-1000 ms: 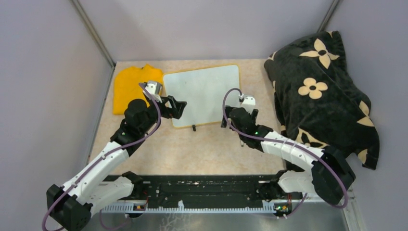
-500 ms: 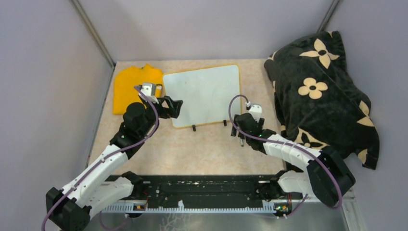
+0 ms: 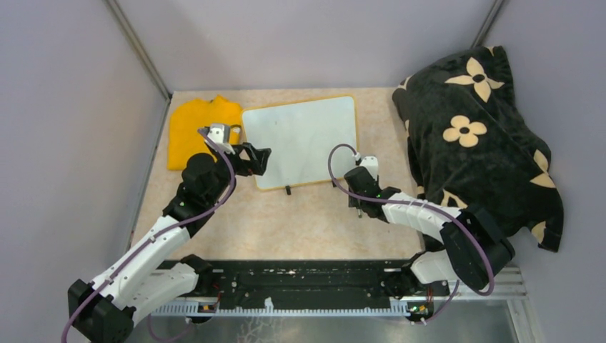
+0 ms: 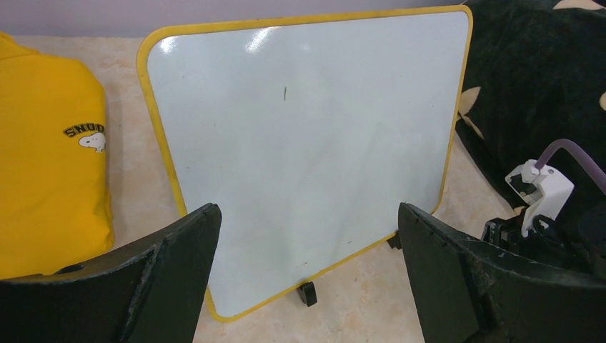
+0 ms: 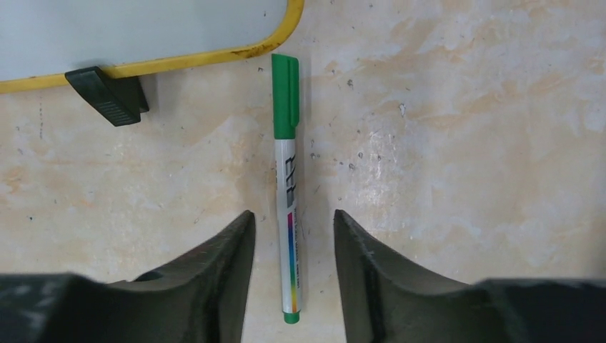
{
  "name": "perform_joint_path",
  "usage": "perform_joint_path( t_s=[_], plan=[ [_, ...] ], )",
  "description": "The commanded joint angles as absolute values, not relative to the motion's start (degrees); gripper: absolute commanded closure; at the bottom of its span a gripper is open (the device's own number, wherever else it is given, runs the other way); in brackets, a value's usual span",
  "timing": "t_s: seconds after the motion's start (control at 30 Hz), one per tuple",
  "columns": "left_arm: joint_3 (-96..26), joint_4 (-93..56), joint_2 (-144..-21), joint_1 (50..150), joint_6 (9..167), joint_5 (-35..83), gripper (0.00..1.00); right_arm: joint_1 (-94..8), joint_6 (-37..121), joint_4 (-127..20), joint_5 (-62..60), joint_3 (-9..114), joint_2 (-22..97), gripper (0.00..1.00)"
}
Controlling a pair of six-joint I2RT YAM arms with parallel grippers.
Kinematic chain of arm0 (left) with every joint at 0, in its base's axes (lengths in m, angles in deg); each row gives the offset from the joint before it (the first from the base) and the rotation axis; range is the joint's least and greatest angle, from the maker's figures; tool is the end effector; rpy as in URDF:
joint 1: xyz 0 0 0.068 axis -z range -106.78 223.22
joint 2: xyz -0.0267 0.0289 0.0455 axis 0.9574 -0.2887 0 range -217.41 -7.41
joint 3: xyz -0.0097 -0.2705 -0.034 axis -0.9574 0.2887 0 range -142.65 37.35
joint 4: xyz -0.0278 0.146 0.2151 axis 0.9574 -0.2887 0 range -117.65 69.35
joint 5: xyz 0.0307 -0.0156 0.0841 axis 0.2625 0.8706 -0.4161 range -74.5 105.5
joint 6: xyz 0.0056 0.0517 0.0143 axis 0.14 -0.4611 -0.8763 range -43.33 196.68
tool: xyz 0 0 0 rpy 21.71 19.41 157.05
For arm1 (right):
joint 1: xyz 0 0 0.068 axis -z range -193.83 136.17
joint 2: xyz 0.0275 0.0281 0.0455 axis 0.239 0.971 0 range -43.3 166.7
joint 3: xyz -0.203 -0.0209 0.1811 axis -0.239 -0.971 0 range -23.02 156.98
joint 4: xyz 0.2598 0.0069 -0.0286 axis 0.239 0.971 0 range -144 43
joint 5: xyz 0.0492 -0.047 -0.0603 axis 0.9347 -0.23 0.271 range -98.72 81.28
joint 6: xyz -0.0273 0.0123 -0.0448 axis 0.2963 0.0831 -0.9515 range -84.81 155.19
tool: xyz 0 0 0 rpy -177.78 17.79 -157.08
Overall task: Write a sentence on the whiteboard
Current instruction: Open the whiteboard marker at the center of the board.
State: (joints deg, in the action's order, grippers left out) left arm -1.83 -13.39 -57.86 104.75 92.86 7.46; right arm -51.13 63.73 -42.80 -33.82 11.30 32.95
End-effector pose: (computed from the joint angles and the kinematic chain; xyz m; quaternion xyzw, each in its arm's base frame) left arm 0.1840 -0.1070 0.3203 0.0501 0.7295 -0.2282 0.6428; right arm 0.2028 0.1355 0.1659 -0.0023 0.9285 -0.0053 0.3712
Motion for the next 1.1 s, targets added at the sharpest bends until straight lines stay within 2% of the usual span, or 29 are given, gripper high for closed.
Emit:
perform_joint_path(
  t_s=[0.0, 0.13, 0.5, 0.83, 0.97, 1.07],
  plan=[
    [-2.96, -12.79, -57.78, 105.10, 91.44, 9.85, 0.01, -50.01, 61.44, -45.11, -32.67, 14.50, 34.57, 0.60],
    [-2.97, -12.74, -57.49, 105.06, 91.31, 10.40, 0.01, -48.37, 61.22, -45.37, -29.88, 14.78, 36.66, 0.71],
    [-3.11, -12.70, -57.34, 105.06, 91.26, 11.19, 0.01, -47.47, 60.76, -46.45, -26.42, 14.33, 39.41, 0.76],
    [-3.14, -12.66, -57.07, 105.09, 91.26, 11.36, 0.01, -47.44, 60.94, -45.71, -25.73, 13.54, 39.48, 0.89],
    [-3.15, -12.73, -57.03, 105.12, 91.35, 11.37, 0.01, -47.42, 61.22, -44.08, -25.67, 13.80, 38.43, 1.00],
    [-3.03, -12.66, -56.93, 105.13, 91.35, 11.45, 0.01, -47.40, 61.45, -41.85, -25.77, 13.64, 35.37, 1.00]
  ],
)
